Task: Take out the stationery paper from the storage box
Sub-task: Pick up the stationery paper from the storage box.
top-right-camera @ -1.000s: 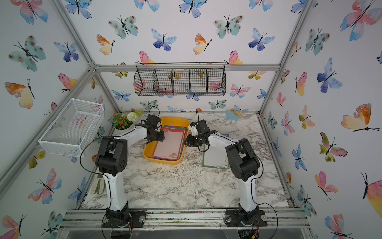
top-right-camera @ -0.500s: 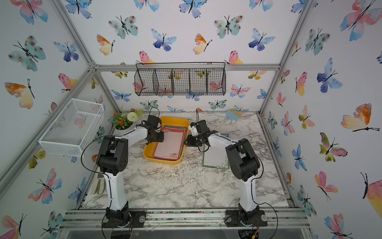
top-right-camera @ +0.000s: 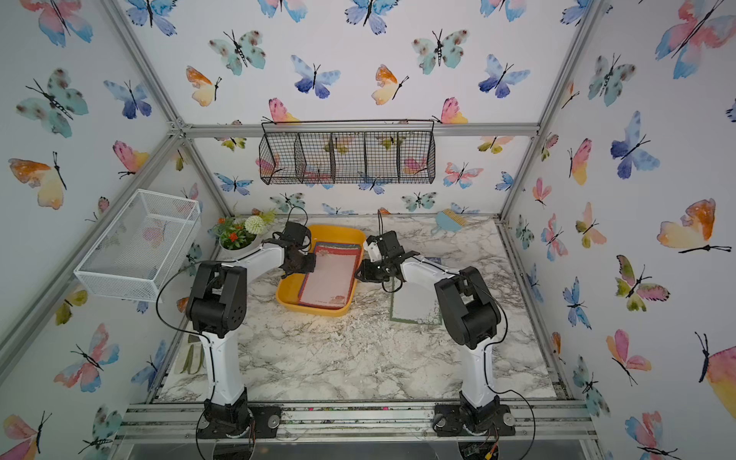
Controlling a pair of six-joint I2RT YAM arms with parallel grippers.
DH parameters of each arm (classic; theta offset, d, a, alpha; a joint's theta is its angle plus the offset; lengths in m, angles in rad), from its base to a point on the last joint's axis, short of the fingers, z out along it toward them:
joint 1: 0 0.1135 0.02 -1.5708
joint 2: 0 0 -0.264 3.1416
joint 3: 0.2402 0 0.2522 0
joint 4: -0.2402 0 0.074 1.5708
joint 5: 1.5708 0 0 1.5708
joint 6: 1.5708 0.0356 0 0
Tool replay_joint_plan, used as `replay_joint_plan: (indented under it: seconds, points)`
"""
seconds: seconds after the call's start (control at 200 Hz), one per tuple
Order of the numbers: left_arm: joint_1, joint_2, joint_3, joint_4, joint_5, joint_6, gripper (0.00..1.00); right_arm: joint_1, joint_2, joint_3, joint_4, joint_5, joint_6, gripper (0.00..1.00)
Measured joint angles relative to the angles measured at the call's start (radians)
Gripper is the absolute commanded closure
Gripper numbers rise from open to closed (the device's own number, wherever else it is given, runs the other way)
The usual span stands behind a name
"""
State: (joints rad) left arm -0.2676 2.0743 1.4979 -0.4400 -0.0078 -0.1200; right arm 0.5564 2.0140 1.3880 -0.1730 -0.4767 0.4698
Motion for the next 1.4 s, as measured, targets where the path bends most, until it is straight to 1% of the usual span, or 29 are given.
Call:
replay_joint_plan:
  seconds: [0.17, 0.275, 0.36, 0.38, 0.405, 0.425, 0.445, 0.466, 0.521, 0.626, 0.796, 0.851, 0.936, 1.031, 1.276, 1.402]
  points:
    - [0.0, -0.066, -0.02, 0.013, 0.008, 0.0, 1.0, 0.0, 0.0, 0.0, -0.002, 0.002, -0.004, 0.71]
    - [0.0, -0.121, -0.03, 0.031, 0.037, -0.005, 1.0, 0.0, 0.0, 0.0, -0.002, 0.002, -0.005, 0.71]
    - [0.0, -0.135, -0.03, 0.048, 0.056, -0.013, 1.0, 0.0, 0.0, 0.0, -0.002, 0.002, -0.006, 0.71]
    - [0.0, -0.134, -0.03, 0.051, 0.058, -0.016, 0.88, 0.0, 0.0, 0.0, -0.002, 0.002, -0.006, 0.71]
    - [0.001, -0.134, -0.03, 0.053, 0.059, -0.018, 0.68, 0.0, 0.0, 0.0, -0.002, 0.002, -0.006, 0.71]
    - [0.003, -0.133, -0.03, 0.054, 0.06, -0.023, 0.58, 0.0, 0.0, 0.0, -0.002, 0.002, -0.006, 0.71]
    - [0.006, -0.132, -0.03, 0.053, 0.062, -0.026, 0.54, 0.0, 0.0, 0.0, -0.002, 0.002, -0.006, 0.71]
    - [0.006, -0.13, -0.03, 0.053, 0.063, -0.028, 0.52, 0.0, 0.0, 0.0, -0.002, 0.002, -0.006, 0.71]
    - [0.013, -0.126, -0.03, 0.054, 0.078, -0.043, 0.5, 0.0, 0.0, 0.0, -0.002, 0.003, -0.006, 0.71]
    - [0.037, -0.107, -0.03, 0.054, 0.12, -0.063, 0.51, 0.0, 0.0, 0.0, -0.002, 0.002, -0.006, 0.71]
    - [0.072, -0.043, -0.029, 0.053, 0.171, -0.084, 0.6, 0.0, 0.0, 0.0, -0.002, 0.002, -0.006, 0.71]
    - [0.074, -0.032, -0.029, 0.052, 0.188, -0.088, 0.62, 0.0, 0.0, 0.0, -0.002, 0.002, -0.006, 0.7]
    - [0.071, -0.027, -0.029, 0.052, 0.204, -0.091, 0.67, 0.0, 0.0, 0.0, -0.002, 0.002, -0.006, 0.7]
    - [0.071, -0.027, -0.029, 0.053, 0.217, -0.091, 0.7, 0.0, -0.001, -0.002, -0.001, 0.002, -0.006, 0.7]
    - [0.069, -0.013, -0.029, 0.053, 0.235, -0.091, 0.68, 0.0, -0.003, -0.004, -0.001, 0.002, -0.006, 0.71]
    - [0.069, -0.005, -0.028, 0.052, 0.235, -0.091, 0.7, 0.0, -0.003, -0.004, -0.001, 0.002, -0.006, 0.7]
